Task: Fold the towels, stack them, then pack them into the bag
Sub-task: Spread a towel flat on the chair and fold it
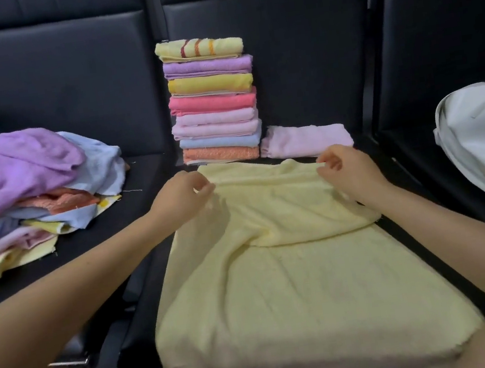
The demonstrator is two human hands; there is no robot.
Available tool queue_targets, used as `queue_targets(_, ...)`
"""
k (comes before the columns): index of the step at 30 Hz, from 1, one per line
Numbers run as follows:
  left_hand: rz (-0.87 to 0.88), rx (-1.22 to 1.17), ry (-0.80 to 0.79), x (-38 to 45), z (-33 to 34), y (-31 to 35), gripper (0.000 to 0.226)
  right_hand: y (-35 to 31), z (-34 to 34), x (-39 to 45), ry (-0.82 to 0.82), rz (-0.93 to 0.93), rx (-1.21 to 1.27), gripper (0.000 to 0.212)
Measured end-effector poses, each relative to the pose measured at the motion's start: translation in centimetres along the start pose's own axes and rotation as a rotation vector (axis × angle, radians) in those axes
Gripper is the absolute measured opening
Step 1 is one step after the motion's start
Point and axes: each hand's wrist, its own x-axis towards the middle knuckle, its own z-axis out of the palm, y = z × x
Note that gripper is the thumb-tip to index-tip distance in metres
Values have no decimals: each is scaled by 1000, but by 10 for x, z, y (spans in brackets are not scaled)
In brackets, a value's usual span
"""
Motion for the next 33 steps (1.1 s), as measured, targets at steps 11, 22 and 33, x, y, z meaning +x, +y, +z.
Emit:
queue_targets(11, 218, 250, -648, -101, -15, 27, 40, -81, 11, -79, -1042, -290, -385, 39)
queue_targets(22, 356, 259, -298, -99, 6, 10, 21, -68, 19, -96, -764, -554, -409, 26)
queue_targets(33, 201, 177, -56, -76, -2, -5, 25, -54, 43, -55, -382, -342, -283, 11)
